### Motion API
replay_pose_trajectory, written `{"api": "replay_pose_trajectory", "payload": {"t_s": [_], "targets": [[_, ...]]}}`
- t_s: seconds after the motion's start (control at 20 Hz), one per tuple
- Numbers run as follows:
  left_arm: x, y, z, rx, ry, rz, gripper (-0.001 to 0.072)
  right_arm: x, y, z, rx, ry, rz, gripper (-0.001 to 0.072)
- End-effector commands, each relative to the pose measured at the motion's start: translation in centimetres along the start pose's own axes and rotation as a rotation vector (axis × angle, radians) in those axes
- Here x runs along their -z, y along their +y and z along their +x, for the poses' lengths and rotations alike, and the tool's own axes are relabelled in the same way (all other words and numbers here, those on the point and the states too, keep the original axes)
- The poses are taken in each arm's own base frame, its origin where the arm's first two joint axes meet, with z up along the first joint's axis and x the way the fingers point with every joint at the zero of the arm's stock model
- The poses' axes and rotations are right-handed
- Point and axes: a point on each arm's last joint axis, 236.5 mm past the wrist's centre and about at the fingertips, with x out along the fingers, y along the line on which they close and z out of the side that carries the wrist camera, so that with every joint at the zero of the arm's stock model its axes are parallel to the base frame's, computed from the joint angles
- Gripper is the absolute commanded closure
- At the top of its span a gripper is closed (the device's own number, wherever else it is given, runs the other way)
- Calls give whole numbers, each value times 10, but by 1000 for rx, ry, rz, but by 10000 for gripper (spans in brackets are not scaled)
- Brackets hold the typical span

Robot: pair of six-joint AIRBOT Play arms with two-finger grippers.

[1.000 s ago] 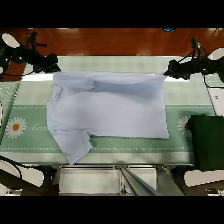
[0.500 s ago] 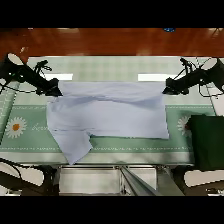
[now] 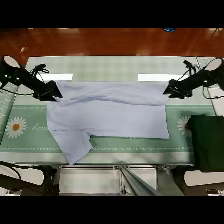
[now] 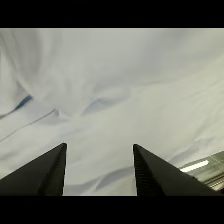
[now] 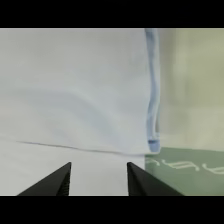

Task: Fold the shirts.

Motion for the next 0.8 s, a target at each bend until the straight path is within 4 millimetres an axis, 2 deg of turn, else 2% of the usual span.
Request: {"api": "replay_pose_trajectory", "payload": {"t_s": [0.0,0.1,0.15,0.25,0.4,0.45,0.6,0.75], "targets": [[18,12,-35,2,-78,-44,199,9,-10,-54,11,-57,14,306],[46,35,-48,8,-146,-136,198,9,-9,-100,0,-192,-7,305],[65,49,-46,15,-174,-194,199,15,-5,-116,-7,-255,-20,305],[103,69,-26,52,-206,-327,198,36,9,-125,-42,-343,-58,305],[161,87,19,87,-126,-457,199,79,32,-105,-157,-378,-60,305],[171,87,27,112,-106,-484,199,92,36,-97,-186,-376,-45,305],[176,73,39,177,-90,-489,199,125,38,-70,-238,-340,-9,305],[179,64,51,174,-51,-454,199,142,36,-52,-255,-307,-4,305]]}}
